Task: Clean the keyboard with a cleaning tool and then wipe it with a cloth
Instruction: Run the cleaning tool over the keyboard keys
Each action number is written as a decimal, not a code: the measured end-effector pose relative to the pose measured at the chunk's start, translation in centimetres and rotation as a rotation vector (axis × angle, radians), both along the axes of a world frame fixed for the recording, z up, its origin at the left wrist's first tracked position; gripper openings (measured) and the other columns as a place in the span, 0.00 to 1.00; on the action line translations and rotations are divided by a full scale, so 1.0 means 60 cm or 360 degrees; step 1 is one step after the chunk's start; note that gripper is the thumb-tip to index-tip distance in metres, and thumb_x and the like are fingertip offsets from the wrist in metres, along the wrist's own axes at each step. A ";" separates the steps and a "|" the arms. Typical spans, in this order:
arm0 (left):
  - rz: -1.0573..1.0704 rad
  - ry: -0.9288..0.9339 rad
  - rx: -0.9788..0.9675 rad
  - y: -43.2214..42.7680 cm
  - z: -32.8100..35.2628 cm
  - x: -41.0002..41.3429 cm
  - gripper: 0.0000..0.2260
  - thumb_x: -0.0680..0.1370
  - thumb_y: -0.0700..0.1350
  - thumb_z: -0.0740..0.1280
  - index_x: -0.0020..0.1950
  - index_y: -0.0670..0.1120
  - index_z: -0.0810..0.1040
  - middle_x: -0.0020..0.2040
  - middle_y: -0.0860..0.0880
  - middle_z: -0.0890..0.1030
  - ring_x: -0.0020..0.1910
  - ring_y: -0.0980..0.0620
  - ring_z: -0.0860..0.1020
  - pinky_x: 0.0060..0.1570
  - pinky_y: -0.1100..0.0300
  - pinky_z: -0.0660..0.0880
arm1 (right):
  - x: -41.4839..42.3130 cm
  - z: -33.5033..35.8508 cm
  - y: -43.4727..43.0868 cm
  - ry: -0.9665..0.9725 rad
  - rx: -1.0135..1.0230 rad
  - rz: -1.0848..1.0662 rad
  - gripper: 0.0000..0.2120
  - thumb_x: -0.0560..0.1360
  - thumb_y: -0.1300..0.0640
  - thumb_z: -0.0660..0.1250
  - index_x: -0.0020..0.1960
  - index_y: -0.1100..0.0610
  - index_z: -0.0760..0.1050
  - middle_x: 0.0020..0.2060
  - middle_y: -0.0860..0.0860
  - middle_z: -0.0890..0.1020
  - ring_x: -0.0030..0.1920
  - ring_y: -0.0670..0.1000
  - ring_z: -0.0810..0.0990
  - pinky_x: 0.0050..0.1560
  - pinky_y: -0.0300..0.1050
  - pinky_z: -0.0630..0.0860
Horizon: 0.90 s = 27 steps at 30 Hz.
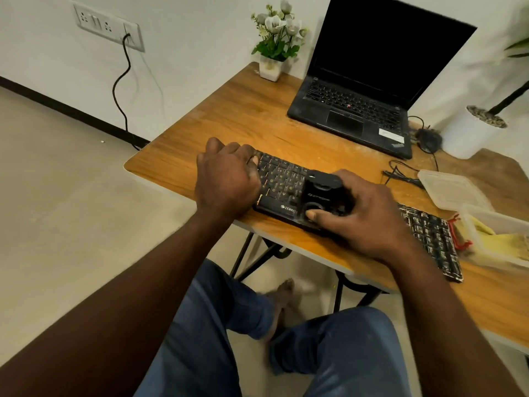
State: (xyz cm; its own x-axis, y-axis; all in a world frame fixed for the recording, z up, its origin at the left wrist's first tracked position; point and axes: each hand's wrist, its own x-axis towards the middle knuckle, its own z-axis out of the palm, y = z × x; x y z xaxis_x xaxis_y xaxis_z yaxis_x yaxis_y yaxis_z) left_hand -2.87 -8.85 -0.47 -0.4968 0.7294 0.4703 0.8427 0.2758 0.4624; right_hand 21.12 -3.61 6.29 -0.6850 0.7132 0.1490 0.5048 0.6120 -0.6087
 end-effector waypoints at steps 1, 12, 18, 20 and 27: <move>-0.0001 0.0002 -0.0004 0.001 0.000 0.000 0.14 0.82 0.50 0.59 0.61 0.48 0.81 0.54 0.50 0.83 0.59 0.46 0.70 0.54 0.47 0.66 | 0.018 0.007 0.003 -0.0017 -0.0027 -0.0021 0.20 0.70 0.53 0.80 0.56 0.39 0.76 0.48 0.39 0.83 0.49 0.36 0.81 0.45 0.29 0.77; -0.0013 -0.0050 -0.0039 0.003 -0.001 -0.004 0.14 0.83 0.50 0.61 0.63 0.49 0.80 0.54 0.51 0.82 0.58 0.48 0.69 0.54 0.50 0.66 | -0.099 -0.031 -0.045 0.0133 0.0347 0.0010 0.20 0.71 0.52 0.80 0.59 0.49 0.77 0.46 0.45 0.82 0.45 0.46 0.81 0.43 0.40 0.80; -0.0026 -0.0051 -0.0011 0.004 -0.001 -0.006 0.15 0.81 0.49 0.60 0.62 0.48 0.81 0.54 0.51 0.83 0.59 0.47 0.70 0.54 0.47 0.70 | 0.024 -0.014 -0.032 -0.0006 0.0295 -0.0109 0.21 0.70 0.50 0.79 0.61 0.45 0.77 0.48 0.41 0.82 0.48 0.43 0.81 0.46 0.38 0.78; -0.0026 -0.0040 -0.0004 0.004 -0.003 -0.006 0.15 0.80 0.49 0.60 0.62 0.48 0.81 0.54 0.51 0.83 0.58 0.47 0.71 0.54 0.47 0.70 | 0.066 -0.011 -0.033 -0.0018 0.0304 -0.0213 0.22 0.69 0.50 0.79 0.61 0.47 0.77 0.49 0.42 0.82 0.48 0.44 0.80 0.43 0.33 0.74; -0.0023 -0.0048 0.0011 0.002 -0.002 -0.005 0.14 0.81 0.48 0.61 0.62 0.48 0.82 0.54 0.50 0.83 0.58 0.46 0.71 0.53 0.48 0.68 | -0.003 -0.052 -0.067 0.0216 0.0422 -0.0188 0.18 0.71 0.52 0.79 0.57 0.43 0.77 0.46 0.37 0.80 0.44 0.40 0.80 0.43 0.29 0.75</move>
